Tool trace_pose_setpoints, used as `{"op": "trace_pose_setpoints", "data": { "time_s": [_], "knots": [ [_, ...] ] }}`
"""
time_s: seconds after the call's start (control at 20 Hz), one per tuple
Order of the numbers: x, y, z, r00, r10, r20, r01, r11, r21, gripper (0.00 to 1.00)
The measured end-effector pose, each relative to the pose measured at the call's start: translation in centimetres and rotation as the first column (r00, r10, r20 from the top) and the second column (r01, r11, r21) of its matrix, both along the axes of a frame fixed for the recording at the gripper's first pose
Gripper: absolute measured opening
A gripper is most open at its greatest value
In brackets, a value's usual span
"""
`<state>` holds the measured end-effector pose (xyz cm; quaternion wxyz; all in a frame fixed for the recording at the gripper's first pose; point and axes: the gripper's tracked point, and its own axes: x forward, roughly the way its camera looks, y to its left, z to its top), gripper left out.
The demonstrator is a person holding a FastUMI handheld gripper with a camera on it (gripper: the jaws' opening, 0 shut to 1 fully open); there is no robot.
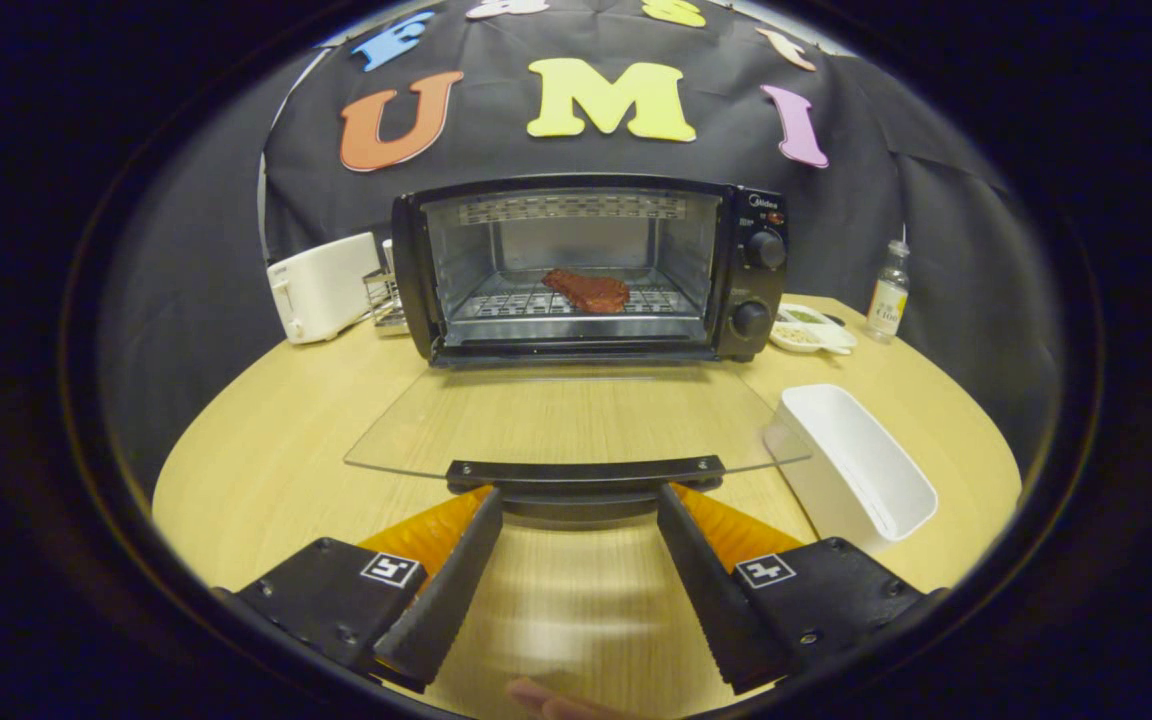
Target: Open the toaster oven, put the food inside, and close the toaster oven door.
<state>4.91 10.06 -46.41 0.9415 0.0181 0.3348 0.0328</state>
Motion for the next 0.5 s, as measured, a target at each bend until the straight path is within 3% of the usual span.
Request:
{"op": "trace_pose_setpoints", "data": {
  "time_s": [0.5],
  "knots": [
    [3.1,0.6,6.3,0.979,0.040,0.200,-0.028,0.998,-0.063,0.99]
  ]
}}
